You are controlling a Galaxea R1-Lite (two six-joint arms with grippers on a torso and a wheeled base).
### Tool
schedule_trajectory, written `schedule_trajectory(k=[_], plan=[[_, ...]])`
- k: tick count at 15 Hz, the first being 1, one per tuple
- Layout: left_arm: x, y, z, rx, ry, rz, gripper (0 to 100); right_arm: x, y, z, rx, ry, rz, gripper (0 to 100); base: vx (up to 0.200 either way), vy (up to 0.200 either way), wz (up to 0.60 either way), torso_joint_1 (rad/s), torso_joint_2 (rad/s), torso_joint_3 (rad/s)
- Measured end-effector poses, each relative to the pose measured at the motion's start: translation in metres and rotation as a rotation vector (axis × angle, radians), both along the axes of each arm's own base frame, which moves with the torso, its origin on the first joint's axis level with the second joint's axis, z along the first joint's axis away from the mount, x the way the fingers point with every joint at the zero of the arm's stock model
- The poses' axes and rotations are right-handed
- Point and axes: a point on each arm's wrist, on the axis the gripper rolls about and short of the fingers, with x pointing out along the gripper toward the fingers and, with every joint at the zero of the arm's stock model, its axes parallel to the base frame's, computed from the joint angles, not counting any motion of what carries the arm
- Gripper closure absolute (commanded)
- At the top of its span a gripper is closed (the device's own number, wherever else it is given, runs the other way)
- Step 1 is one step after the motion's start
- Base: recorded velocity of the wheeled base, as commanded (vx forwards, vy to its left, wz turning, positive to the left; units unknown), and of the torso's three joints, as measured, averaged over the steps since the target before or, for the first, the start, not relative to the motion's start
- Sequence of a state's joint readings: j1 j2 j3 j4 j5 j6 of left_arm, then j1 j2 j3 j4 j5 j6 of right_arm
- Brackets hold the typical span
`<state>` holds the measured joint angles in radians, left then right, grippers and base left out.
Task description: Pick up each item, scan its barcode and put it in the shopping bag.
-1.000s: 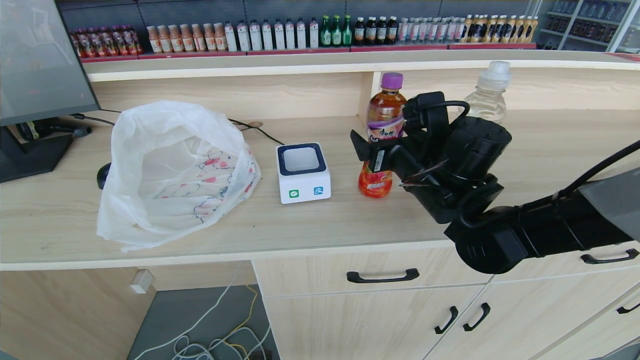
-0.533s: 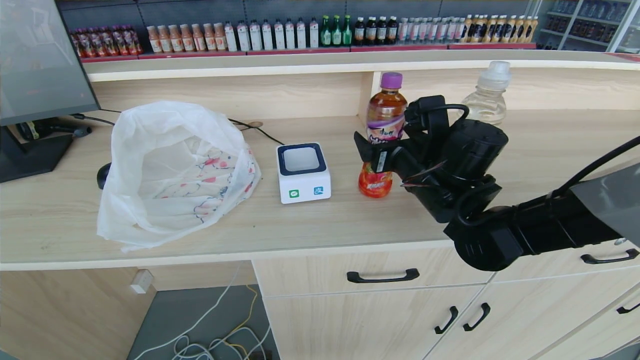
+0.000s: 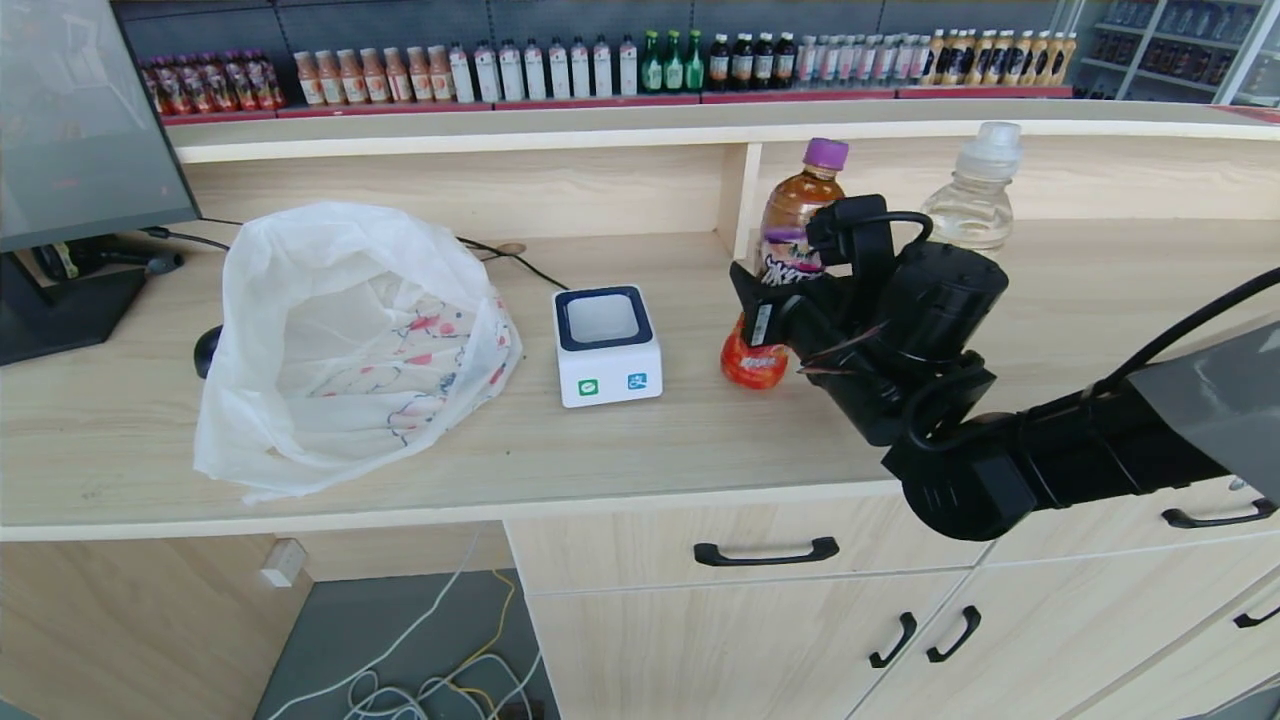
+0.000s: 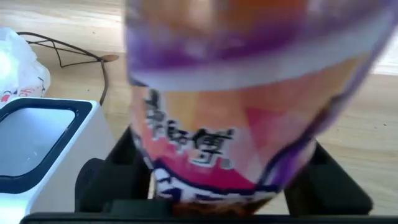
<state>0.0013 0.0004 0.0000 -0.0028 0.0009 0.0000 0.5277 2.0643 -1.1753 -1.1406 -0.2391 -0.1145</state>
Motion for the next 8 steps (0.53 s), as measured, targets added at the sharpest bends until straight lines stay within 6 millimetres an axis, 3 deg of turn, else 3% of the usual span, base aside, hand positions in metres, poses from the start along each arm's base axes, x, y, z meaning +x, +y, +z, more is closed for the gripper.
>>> schedule_trajectory(k=[8], plan=[[0.0000, 0.0000, 0.0000, 0.000, 0.000, 0.000, 0, 0.0023, 0.0023, 0.0117, 0.017, -0.034, 0.004, 100, 0.000, 0.000, 0.00, 0.000, 0.00, 0.000]])
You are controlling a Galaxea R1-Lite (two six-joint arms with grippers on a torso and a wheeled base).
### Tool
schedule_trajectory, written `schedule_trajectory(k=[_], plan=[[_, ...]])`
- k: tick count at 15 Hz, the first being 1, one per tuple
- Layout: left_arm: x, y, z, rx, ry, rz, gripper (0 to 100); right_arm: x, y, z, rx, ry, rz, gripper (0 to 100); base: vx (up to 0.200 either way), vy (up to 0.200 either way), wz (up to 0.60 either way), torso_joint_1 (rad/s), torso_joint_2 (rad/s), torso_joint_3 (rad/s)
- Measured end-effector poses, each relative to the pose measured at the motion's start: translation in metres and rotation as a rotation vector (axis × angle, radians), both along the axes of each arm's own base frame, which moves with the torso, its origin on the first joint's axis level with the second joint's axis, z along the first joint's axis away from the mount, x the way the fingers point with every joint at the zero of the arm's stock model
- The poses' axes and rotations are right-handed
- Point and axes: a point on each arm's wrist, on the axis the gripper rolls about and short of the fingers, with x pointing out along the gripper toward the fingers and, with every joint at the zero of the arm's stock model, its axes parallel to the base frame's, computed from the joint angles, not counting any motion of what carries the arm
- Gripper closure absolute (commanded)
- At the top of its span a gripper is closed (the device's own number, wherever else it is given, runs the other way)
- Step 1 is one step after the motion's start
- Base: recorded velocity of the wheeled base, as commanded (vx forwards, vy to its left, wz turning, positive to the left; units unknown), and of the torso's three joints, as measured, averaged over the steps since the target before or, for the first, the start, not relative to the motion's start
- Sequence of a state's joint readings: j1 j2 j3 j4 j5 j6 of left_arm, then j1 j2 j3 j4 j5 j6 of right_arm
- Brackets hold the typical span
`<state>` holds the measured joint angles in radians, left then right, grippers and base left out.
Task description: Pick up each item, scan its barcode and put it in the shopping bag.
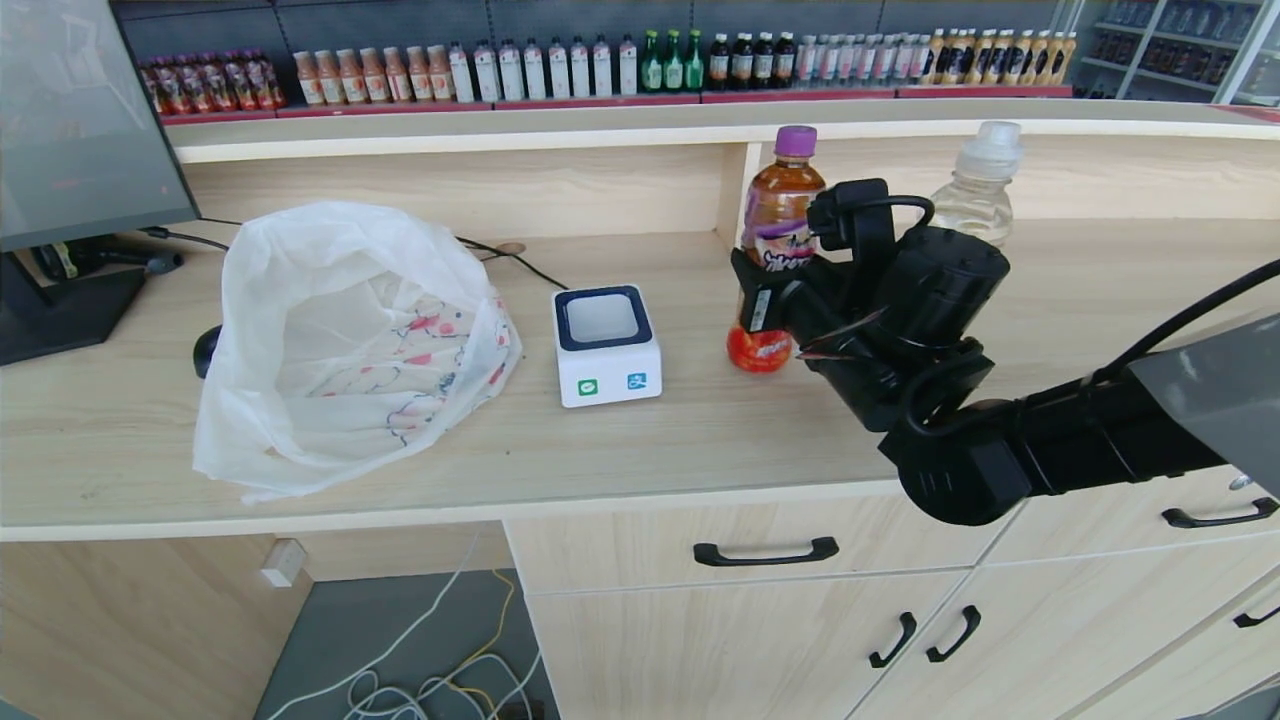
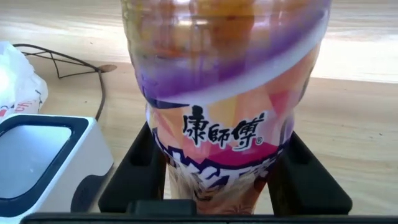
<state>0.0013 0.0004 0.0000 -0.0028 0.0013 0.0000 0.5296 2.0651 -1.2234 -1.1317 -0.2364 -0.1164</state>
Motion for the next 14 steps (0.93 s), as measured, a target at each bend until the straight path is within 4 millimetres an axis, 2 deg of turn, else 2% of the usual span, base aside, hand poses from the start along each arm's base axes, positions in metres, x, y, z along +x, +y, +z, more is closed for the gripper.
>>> schedule_trajectory(k=[9, 11, 14], plan=[[0.000, 0.000, 0.000, 0.000, 0.000, 0.000, 0, -0.019, 0.008, 0.017, 0.020, -0.033, 0.036, 100, 0.000, 0.000, 0.00, 0.000, 0.00, 0.000], [0.000, 0.000, 0.000, 0.000, 0.000, 0.000, 0, -0.029, 0.008, 0.020, 0.018, -0.032, 0.042, 100, 0.000, 0.000, 0.00, 0.000, 0.00, 0.000], [0.000, 0.000, 0.000, 0.000, 0.000, 0.000, 0, -0.058, 0.006, 0.022, 0.016, -0.026, 0.047, 100, 0.000, 0.000, 0.00, 0.000, 0.00, 0.000]])
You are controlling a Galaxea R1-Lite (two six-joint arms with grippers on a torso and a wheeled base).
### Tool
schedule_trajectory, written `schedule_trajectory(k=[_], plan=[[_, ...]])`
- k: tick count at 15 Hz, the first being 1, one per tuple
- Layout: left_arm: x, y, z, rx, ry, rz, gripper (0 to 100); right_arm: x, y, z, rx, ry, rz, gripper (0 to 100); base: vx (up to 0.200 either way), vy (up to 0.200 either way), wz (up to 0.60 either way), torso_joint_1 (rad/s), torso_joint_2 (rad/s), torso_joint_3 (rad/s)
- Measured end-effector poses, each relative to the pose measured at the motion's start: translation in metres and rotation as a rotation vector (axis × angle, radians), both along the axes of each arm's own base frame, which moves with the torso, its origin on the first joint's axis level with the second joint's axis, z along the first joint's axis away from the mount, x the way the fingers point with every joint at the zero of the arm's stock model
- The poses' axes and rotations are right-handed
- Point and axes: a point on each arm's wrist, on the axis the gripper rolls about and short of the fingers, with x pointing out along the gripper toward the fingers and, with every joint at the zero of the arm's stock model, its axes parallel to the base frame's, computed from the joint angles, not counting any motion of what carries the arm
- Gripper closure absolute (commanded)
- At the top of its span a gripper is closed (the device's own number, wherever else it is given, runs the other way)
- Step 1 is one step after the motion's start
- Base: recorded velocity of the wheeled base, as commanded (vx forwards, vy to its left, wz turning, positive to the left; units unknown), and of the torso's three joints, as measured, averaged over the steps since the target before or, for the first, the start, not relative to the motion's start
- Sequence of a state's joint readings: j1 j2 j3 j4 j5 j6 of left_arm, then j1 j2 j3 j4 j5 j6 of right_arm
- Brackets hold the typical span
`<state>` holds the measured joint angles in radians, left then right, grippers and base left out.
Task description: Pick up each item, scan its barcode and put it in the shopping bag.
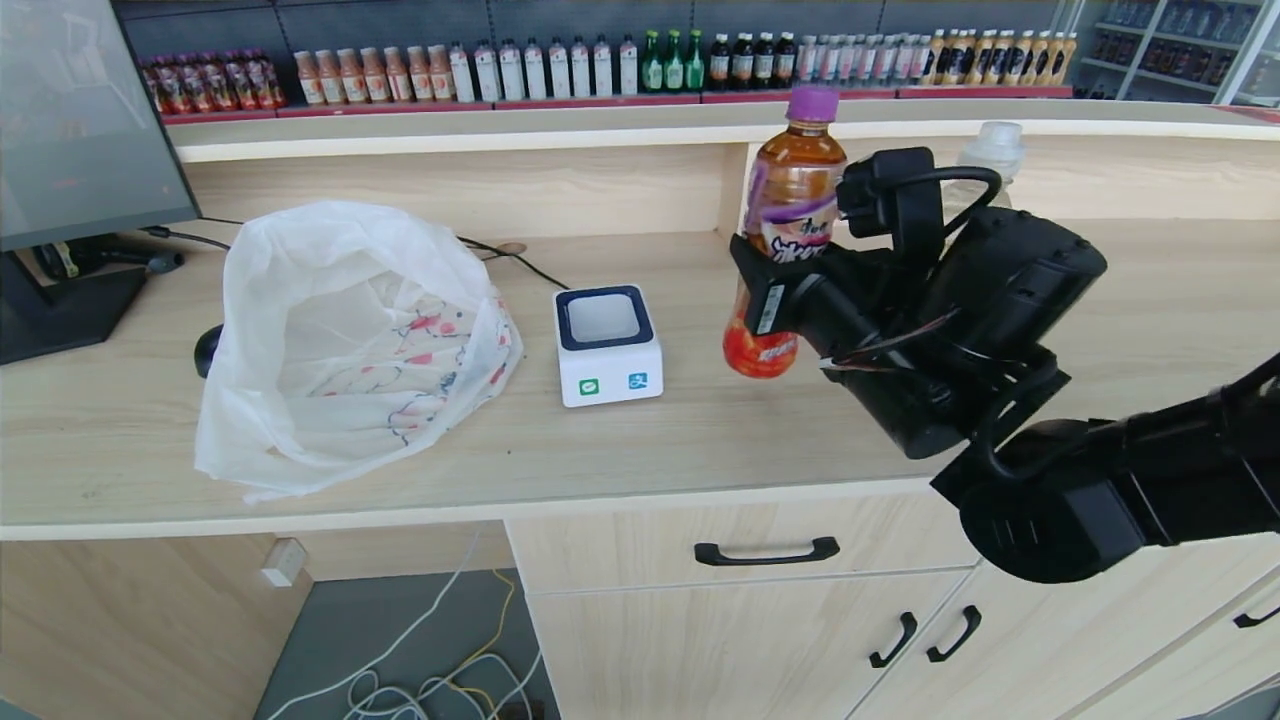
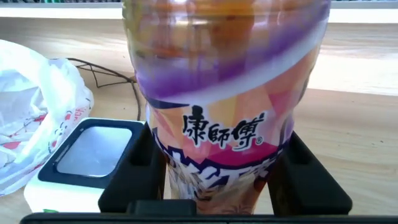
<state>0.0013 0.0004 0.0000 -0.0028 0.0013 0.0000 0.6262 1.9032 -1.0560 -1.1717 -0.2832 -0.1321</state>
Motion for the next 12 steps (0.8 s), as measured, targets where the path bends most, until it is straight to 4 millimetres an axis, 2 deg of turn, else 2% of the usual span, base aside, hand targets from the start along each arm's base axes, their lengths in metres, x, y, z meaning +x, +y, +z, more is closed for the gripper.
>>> schedule_trajectory(k=[8, 12], plan=[[0.000, 0.000, 0.000, 0.000, 0.000, 0.000, 0, -0.086, -0.018, -0.010, 0.008, -0.015, 0.046, 100, 0.000, 0.000, 0.00, 0.000, 0.00, 0.000], [0.000, 0.000, 0.000, 0.000, 0.000, 0.000, 0, -0.115, -0.038, -0.023, 0.050, -0.054, 0.055, 100, 0.000, 0.000, 0.00, 0.000, 0.00, 0.000]])
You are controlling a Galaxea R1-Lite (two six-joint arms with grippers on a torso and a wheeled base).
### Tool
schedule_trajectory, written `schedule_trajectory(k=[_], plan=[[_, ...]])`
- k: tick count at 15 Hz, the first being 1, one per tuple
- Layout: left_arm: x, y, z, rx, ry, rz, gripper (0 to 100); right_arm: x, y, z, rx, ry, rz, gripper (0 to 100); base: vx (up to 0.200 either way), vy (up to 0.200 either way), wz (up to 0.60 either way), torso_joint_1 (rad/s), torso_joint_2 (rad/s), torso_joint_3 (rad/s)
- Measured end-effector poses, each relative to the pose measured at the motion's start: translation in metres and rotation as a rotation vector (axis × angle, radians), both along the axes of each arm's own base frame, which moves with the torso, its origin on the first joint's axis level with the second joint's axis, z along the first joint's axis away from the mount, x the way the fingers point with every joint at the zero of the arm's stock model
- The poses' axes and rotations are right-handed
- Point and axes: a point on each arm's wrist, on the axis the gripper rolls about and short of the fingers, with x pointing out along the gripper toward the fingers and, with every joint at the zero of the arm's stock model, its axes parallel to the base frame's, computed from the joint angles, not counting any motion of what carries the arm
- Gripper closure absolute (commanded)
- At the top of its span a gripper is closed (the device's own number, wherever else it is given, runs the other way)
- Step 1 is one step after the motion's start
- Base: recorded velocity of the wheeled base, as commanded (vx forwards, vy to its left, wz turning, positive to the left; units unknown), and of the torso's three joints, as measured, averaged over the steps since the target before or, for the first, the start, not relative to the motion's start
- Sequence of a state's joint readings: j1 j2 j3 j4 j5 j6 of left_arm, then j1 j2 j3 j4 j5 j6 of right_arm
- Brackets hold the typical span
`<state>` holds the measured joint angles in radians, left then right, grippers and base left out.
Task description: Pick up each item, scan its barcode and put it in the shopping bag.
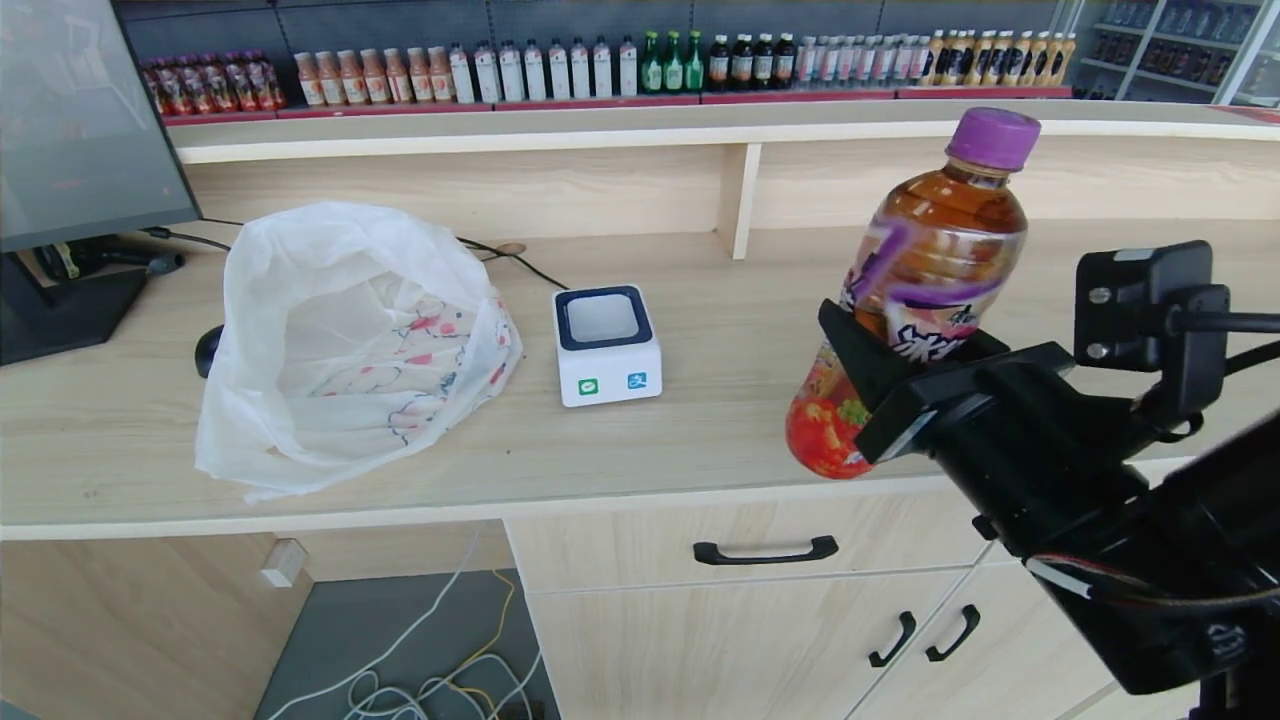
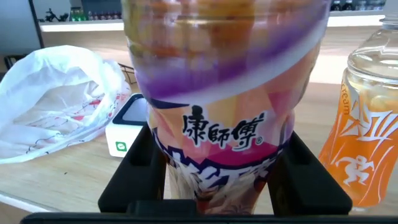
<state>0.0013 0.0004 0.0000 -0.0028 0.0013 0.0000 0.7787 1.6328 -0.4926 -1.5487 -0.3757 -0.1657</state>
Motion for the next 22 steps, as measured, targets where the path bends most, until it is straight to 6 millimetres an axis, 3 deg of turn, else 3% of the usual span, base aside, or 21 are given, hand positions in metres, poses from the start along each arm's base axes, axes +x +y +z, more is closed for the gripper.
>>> schedule_trajectory(k=[4, 8, 11, 15, 19, 22], plan=[[0.000, 0.000, 0.000, 0.000, 0.000, 0.000, 0, -0.013, -0.008, -0.003, -0.018, -0.003, 0.006, 100, 0.000, 0.000, 0.00, 0.000, 0.00, 0.000], [0.000, 0.000, 0.000, 0.000, 0.000, 0.000, 0, -0.035, 0.008, -0.002, -0.066, -0.034, 0.098, 100, 0.000, 0.000, 0.00, 0.000, 0.00, 0.000], [0.000, 0.000, 0.000, 0.000, 0.000, 0.000, 0, -0.055, 0.023, -0.007, -0.176, -0.074, 0.166, 100, 0.000, 0.000, 0.00, 0.000, 0.00, 0.000], [0.000, 0.000, 0.000, 0.000, 0.000, 0.000, 0, -0.065, 0.036, -0.013, -0.334, -0.146, 0.173, 100, 0.000, 0.000, 0.00, 0.000, 0.00, 0.000], [0.000, 0.000, 0.000, 0.000, 0.000, 0.000, 0, -0.079, 0.038, -0.024, -0.512, -0.224, 0.170, 100, 0.000, 0.000, 0.00, 0.000, 0.00, 0.000], [0.000, 0.000, 0.000, 0.000, 0.000, 0.000, 0, -0.084, 0.036, -0.020, -0.613, -0.316, 0.137, 100, 0.000, 0.000, 0.00, 0.000, 0.00, 0.000]])
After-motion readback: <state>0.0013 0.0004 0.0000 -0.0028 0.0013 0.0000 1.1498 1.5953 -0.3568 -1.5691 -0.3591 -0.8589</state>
